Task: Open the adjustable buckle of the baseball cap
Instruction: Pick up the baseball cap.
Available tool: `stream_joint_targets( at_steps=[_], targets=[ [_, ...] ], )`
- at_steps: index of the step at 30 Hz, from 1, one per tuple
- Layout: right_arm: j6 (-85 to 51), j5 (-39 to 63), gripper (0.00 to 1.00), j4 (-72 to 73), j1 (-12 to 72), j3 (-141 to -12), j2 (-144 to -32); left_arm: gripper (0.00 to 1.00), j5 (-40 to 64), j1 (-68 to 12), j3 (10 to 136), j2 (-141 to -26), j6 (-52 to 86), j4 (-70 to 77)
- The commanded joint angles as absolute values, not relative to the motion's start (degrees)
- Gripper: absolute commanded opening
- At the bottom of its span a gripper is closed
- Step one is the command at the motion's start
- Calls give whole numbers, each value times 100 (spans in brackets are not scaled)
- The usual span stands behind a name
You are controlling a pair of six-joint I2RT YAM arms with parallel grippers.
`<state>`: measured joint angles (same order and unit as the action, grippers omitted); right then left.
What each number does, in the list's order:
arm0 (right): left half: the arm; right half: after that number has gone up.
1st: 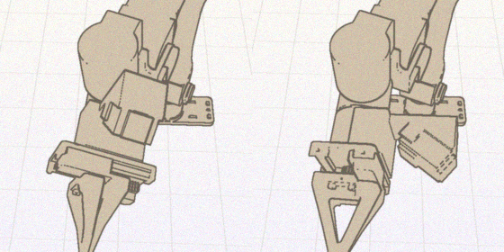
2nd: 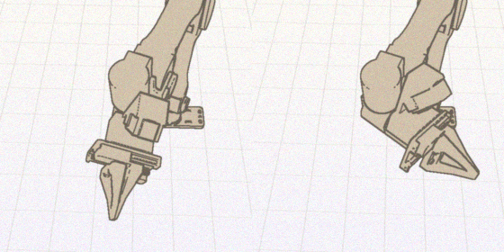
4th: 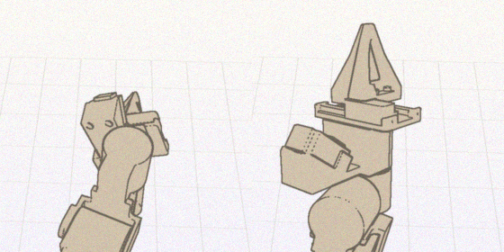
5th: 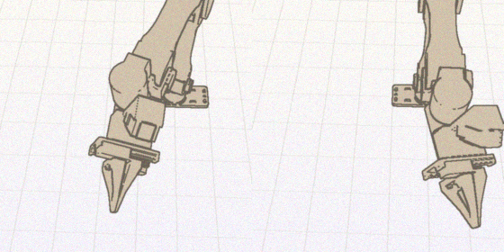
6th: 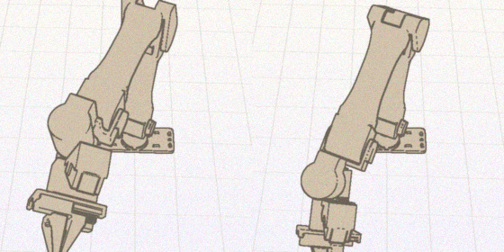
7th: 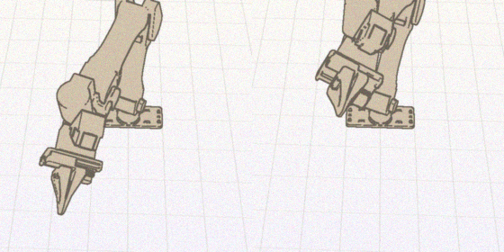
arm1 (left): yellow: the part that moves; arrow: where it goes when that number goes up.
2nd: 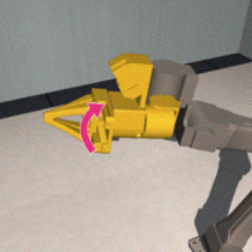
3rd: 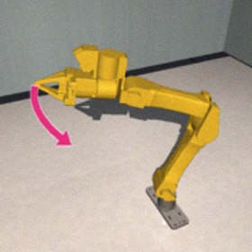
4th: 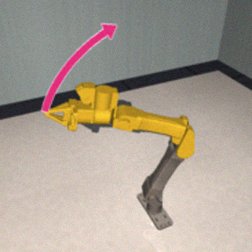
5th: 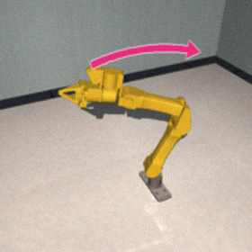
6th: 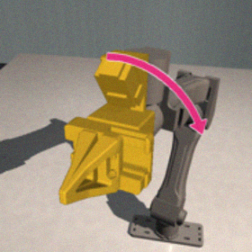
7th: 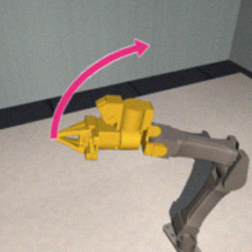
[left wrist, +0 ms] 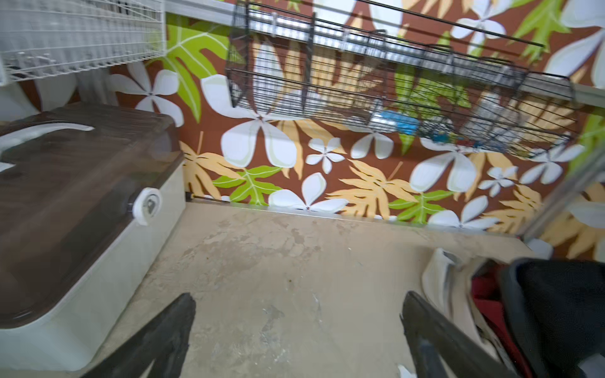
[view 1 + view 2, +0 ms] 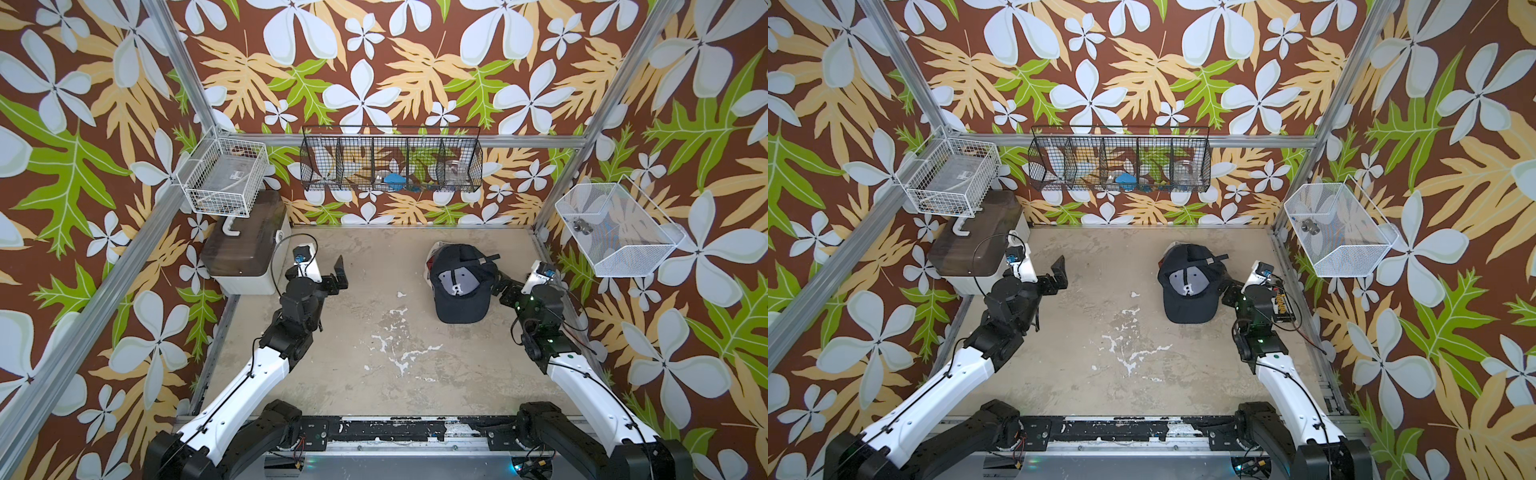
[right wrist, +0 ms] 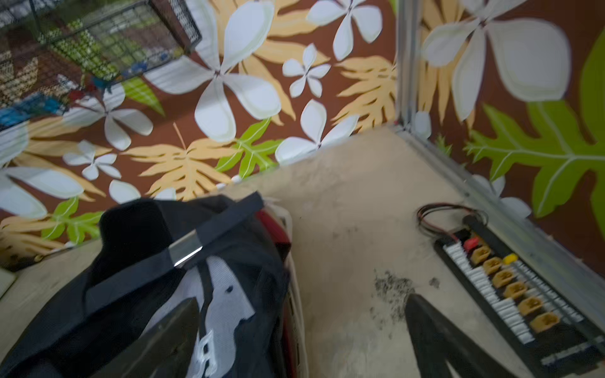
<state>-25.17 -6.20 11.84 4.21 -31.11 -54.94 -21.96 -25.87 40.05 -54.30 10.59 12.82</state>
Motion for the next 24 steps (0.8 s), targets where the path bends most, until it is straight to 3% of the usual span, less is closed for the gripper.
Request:
stream_joint_targets(
  at_steps=[1, 12, 24],
  targets=[
    [-2423, -276, 100, 398, 459, -3408, -5479, 100, -2617, -3117, 4206, -5322, 1120, 504],
    [-1941, 17, 98, -617, 459, -3788, -4667, 100, -3365, -5414, 4327, -5283, 1502, 141],
    [-1991, -303, 96, -1283, 457, -4119, -4786, 100, -3126, -5695, 4745, -6594, 1085, 530]
  ],
)
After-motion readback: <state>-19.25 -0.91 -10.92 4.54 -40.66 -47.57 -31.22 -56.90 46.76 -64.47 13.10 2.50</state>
